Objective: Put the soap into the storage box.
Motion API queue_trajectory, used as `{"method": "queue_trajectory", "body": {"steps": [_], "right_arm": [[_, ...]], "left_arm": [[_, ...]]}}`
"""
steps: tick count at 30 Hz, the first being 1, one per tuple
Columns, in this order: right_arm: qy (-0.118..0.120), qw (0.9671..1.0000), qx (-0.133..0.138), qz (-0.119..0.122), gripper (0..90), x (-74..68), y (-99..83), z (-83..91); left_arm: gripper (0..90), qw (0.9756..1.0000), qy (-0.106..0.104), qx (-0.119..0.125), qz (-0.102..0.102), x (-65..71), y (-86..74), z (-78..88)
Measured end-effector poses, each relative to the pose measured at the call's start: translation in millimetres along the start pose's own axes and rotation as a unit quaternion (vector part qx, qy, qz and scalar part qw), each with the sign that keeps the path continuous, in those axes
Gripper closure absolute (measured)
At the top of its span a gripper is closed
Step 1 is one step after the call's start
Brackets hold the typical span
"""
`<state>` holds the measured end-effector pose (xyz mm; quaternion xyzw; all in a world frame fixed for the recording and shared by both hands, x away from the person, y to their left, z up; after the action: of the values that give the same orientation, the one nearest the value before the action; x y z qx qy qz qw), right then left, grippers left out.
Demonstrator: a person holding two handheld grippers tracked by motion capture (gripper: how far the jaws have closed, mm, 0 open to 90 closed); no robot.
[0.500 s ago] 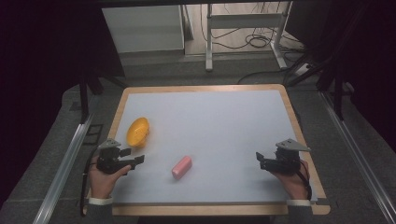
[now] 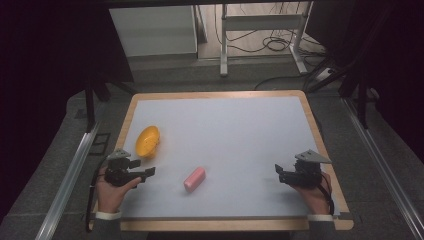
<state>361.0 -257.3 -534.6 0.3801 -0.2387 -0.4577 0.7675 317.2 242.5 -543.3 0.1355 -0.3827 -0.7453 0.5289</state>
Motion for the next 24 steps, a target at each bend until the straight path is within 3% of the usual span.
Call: {"method": "queue_trajectory", "body": {"steps": [12, 24], "right_arm": [[-0.002, 1.0000, -0.001, -0.001, 10.0, 0.0, -1.2, 0.5], [0.000, 1.0000, -0.008, 0.003, 10.0, 0.2, -5.3, -0.2]], "left_arm": [[25.8, 1.0000, 0.006, 0.000, -0.001, 0.6, 1.1, 1.9], [26.4, 0.9993, 0.033, -0.007, -0.018, 14.8, 13.1, 6.4]]}}
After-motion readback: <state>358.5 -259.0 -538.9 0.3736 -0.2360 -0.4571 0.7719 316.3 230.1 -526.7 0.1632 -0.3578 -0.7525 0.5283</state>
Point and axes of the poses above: each handheld gripper's, and its own axes: z roughly backward along the jaws, y roughly out of its top, x roughly to its right, the point moved 6 cm from there along -z, roughly forward along the jaws, and after that the axes turned 4 degrees about y, right-handed, at the moved point
